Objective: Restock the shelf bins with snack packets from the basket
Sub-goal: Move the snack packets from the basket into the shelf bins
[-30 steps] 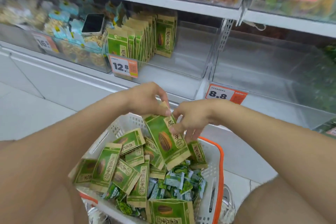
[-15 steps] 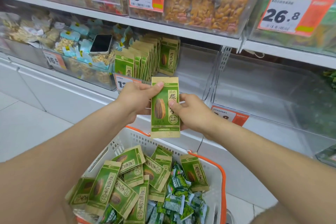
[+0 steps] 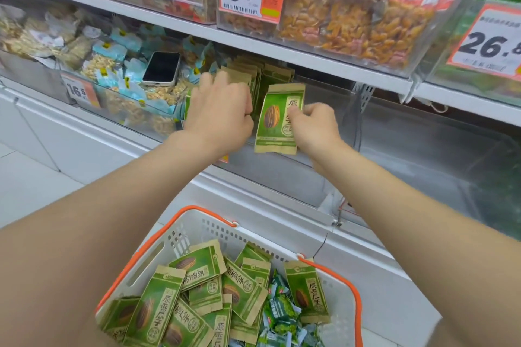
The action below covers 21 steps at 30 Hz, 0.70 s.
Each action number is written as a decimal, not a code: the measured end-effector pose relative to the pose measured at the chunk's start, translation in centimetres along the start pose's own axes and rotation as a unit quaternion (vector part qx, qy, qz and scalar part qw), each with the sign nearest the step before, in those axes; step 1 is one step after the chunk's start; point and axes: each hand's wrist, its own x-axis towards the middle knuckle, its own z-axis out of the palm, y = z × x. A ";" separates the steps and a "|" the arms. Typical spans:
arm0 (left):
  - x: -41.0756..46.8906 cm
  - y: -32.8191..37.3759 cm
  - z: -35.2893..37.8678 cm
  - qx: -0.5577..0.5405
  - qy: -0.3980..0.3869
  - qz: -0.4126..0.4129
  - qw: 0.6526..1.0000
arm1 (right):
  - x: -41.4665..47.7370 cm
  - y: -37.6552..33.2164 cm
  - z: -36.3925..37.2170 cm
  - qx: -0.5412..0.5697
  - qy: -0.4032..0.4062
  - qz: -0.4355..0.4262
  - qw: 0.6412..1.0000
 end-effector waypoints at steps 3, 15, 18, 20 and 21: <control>0.4 -0.2 0.7 0.069 0.020 0.034 0.997 | 3.0 -0.2 1.6 -0.046 0.022 -0.004 0.999; 1.5 -3.0 3.3 0.124 -0.055 0.055 0.989 | 10.7 0.2 7.0 -0.221 0.060 0.021 0.973; 1.6 -3.2 3.5 0.117 -0.051 0.062 0.990 | 11.9 0.2 8.0 -0.235 0.087 0.026 0.968; 1.7 -3.4 3.6 0.113 -0.046 0.067 0.990 | 12.2 0.1 8.4 -0.252 0.093 0.028 0.963; 1.7 -3.4 3.6 0.112 -0.046 0.069 0.990 | 12.3 0.1 8.4 -0.254 0.102 0.027 0.961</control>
